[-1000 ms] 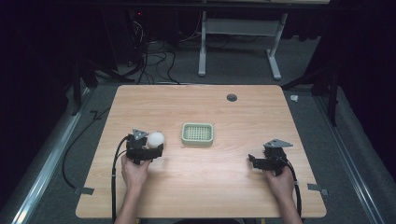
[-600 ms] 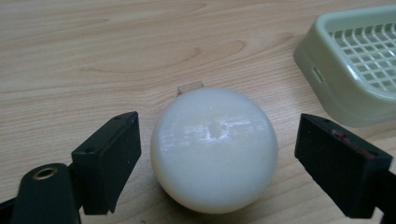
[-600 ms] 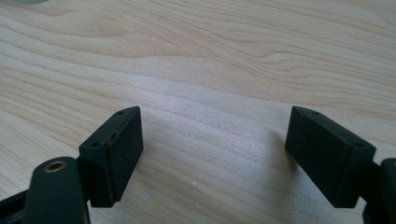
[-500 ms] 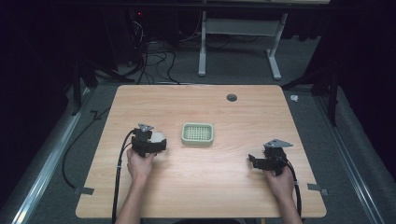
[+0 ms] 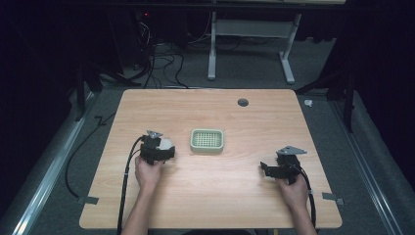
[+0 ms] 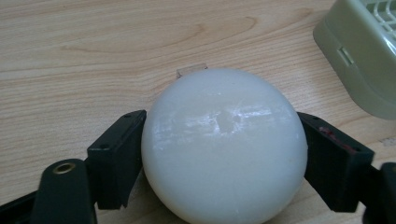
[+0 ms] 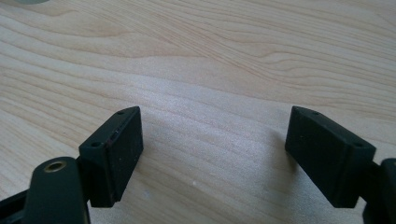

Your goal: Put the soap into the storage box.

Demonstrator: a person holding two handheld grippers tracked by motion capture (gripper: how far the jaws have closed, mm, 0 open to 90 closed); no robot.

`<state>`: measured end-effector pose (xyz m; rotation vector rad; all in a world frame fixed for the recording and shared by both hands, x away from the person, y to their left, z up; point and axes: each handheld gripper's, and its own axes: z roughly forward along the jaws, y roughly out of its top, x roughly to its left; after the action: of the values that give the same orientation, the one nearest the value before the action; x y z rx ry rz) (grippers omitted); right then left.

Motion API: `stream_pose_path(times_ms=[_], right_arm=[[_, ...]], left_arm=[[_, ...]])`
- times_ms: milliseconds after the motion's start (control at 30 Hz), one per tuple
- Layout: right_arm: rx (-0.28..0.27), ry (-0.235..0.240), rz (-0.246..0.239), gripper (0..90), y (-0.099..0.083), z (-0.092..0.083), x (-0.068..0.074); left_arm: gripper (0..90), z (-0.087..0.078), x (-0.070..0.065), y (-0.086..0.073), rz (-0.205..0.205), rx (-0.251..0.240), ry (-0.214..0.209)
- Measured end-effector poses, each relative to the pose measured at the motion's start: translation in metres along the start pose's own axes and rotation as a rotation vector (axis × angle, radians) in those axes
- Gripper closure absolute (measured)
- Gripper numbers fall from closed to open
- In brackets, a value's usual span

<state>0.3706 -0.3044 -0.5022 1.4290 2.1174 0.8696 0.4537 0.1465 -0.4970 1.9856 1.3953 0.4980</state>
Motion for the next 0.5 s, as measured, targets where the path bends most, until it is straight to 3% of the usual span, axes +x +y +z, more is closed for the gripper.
stream_pose_path(times_ms=[500], right_arm=[[0.0, 0.0, -0.001, 19.9, 0.0, 0.0, 0.0]], left_arm=[[23.5, 0.0021, 0.0012, -0.0008, 0.003, -0.005, -0.007]])
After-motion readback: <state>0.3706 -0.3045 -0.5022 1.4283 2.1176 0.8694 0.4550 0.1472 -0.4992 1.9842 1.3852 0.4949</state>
